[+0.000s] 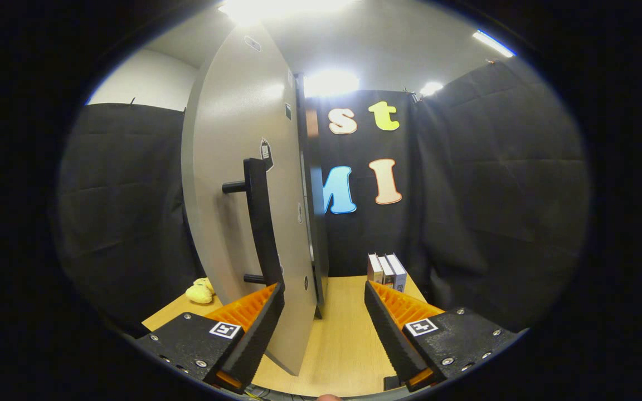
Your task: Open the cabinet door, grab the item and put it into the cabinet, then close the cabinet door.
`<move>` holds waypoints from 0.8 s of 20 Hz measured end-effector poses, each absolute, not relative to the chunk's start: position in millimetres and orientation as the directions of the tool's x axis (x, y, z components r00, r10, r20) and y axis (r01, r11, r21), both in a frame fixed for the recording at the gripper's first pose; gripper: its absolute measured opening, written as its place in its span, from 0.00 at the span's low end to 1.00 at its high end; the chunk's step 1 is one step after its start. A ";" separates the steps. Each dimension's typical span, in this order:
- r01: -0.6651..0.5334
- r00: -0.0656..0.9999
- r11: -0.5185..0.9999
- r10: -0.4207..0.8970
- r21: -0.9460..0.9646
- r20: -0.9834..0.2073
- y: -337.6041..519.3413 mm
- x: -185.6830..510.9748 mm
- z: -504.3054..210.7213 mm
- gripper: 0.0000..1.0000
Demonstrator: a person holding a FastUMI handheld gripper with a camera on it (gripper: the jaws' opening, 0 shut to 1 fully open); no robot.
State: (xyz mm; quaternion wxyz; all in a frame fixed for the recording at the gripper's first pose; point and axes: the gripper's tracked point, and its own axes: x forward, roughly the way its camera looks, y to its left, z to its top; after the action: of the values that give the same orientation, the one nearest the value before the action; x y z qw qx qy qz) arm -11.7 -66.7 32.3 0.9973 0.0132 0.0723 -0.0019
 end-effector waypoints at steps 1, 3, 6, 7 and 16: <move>0.000 0.989 1.000 0.003 0.026 -0.148 -54.9 -14.0 32.0 0.92; -0.011 0.989 1.000 0.014 0.023 -0.149 -31.3 -17.5 30.6 0.92; -0.018 0.989 1.000 0.021 0.020 -0.145 1.1 -13.1 28.9 0.92; -0.018 0.989 1.000 0.021 0.020 -0.145 11.7 -10.5 28.7 0.91; -0.030 0.990 0.997 0.039 0.067 -0.137 103.0 27.2 23.1 0.91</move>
State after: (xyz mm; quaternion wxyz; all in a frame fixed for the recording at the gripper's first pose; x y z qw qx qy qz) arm 27.2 103.0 23.1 0.9969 0.0326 0.0692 0.0172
